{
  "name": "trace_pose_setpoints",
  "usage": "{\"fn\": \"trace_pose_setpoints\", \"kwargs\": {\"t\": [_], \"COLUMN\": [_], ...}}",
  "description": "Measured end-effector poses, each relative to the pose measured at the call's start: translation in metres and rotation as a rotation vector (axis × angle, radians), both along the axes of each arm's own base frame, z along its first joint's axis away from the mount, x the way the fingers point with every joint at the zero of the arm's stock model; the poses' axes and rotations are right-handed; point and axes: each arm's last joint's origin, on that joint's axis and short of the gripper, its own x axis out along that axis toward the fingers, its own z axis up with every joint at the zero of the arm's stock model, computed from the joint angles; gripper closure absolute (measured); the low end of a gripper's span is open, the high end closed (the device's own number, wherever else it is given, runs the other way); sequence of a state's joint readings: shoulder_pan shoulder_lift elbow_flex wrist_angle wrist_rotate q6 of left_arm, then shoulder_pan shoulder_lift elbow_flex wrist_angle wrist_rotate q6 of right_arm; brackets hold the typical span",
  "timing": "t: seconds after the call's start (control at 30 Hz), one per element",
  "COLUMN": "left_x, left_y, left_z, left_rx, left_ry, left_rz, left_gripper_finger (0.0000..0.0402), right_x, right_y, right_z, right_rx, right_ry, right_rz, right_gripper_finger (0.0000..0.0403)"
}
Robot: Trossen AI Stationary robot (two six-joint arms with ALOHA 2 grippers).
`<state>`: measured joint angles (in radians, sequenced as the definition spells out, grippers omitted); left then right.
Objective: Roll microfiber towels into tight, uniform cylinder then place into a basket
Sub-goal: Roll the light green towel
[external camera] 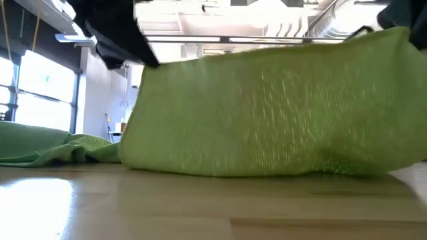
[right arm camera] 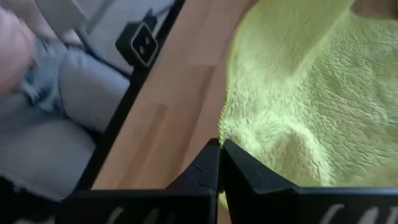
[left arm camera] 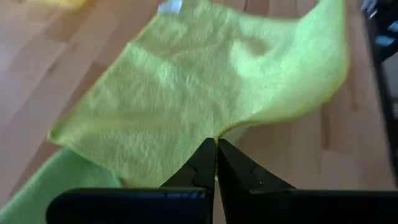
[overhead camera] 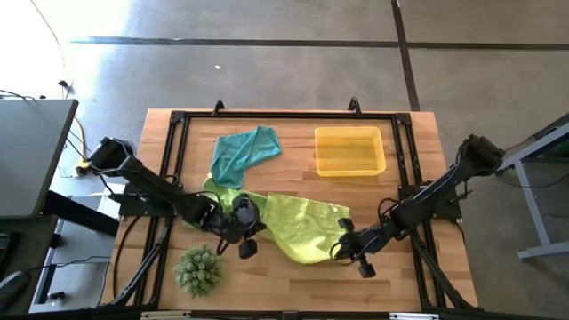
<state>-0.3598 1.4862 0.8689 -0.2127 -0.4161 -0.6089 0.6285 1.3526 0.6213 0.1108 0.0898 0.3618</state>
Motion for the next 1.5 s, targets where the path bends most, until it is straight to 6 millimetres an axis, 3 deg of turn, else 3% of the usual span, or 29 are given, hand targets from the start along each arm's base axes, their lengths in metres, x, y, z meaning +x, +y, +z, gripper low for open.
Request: {"fn": "trace_pose_setpoints", "kwargs": {"t": [0.27,0.47,0.77,0.97,1.5], "left_x": [0.01,0.013,0.025,0.034,0.04], "left_y": [0.027,0.046,0.057,0.066,0.074], "left_z": [-0.007,-0.008,-0.046,-0.059,-0.049], "left_rx": [0.001,0.025,0.05,0.062,0.148], "left_ry": [-0.024,-0.015,0.098,0.095,0.036], "left_rz": [0.228,0.302,0.348,0.375,0.407], "left_gripper_finger": [0.0401,0.0401,0.0401,0.0401,0.0401], "right_x": [-0.023,-0.028,-0.024,-0.028,-0.035], "right_y": [-0.028,-0.049,-0.065,-0.078,-0.097], "right_z": [-0.018,-0.026,-0.03,-0.039,-0.039], "right_rx": [0.049,0.042,0.038,-0.017,-0.04], "right_ry": [-0.015,0.084,0.151,0.269,0.369], "right_rz": [-0.146,-0.281,-0.297,-0.343,-0.351], "right_gripper_finger": [0.0403,0.0403,0.0403,0.0402,0.0402]}}
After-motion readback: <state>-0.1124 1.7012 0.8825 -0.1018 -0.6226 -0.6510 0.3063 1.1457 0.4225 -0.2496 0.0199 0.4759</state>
